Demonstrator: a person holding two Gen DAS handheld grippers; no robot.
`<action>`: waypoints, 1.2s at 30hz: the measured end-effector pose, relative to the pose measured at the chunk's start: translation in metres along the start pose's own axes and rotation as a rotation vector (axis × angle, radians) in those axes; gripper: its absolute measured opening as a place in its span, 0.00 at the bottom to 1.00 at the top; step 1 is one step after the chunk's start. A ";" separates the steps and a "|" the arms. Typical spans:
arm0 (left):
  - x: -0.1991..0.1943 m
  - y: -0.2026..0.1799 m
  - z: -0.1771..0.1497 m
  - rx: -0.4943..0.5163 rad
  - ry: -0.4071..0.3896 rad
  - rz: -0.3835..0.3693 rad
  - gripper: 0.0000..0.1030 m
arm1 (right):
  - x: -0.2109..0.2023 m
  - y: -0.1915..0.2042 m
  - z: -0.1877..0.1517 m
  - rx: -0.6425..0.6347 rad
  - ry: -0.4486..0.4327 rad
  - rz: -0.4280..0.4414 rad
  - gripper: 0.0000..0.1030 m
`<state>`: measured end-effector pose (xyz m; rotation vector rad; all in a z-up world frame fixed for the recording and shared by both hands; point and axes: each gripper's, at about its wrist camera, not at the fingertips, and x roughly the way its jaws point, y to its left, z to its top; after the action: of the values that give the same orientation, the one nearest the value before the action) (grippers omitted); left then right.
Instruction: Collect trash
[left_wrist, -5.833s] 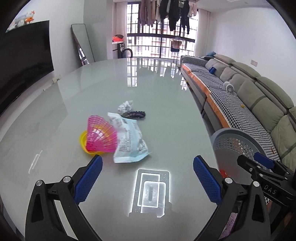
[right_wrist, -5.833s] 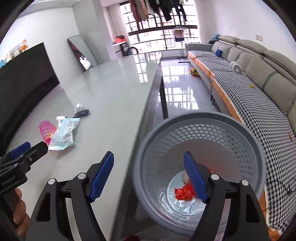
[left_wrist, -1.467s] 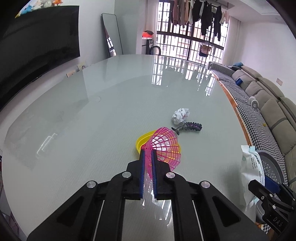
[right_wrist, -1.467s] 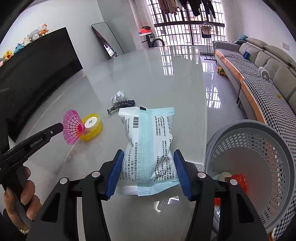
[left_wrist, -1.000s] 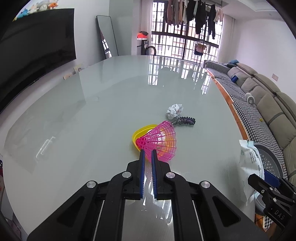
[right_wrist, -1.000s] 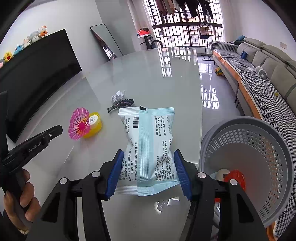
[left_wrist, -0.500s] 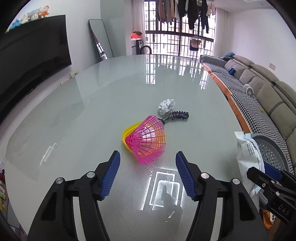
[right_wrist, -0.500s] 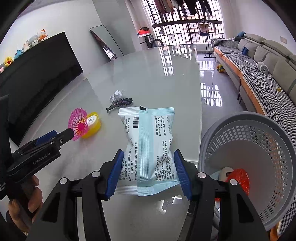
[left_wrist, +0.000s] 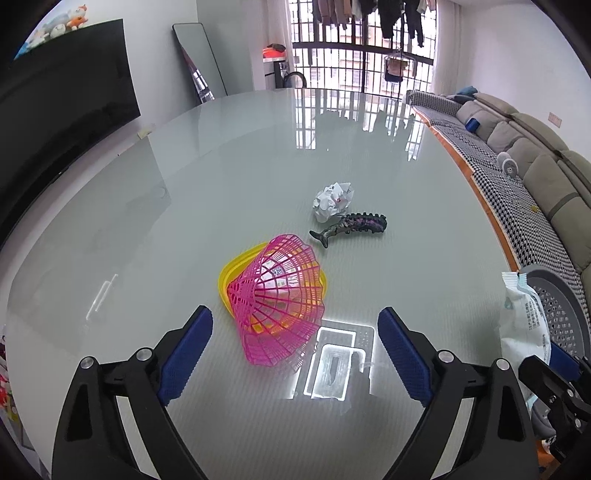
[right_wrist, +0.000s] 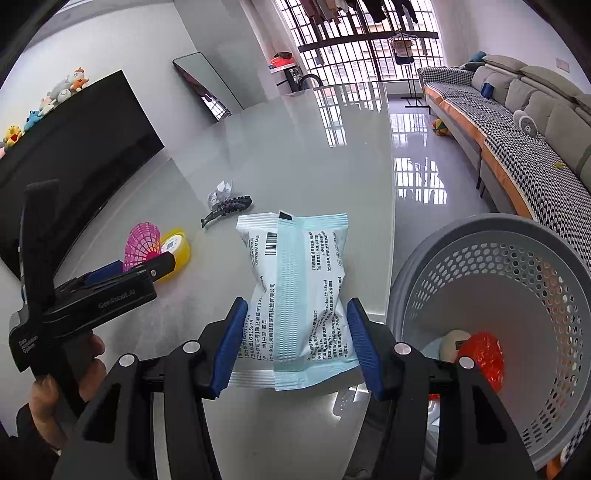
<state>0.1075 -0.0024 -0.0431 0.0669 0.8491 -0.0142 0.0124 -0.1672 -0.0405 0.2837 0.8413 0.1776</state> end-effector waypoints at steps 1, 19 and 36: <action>0.003 -0.001 0.002 0.001 0.003 0.012 0.87 | -0.001 -0.001 0.000 0.002 -0.002 0.001 0.52; -0.001 0.013 -0.003 -0.042 -0.008 0.006 0.38 | -0.007 -0.004 -0.001 0.010 -0.015 -0.005 0.52; -0.061 -0.017 -0.007 0.015 -0.103 -0.122 0.37 | -0.030 -0.002 -0.007 0.001 -0.046 -0.069 0.52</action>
<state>0.0613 -0.0196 -0.0030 0.0284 0.7493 -0.1372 -0.0129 -0.1760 -0.0242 0.2584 0.8048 0.1062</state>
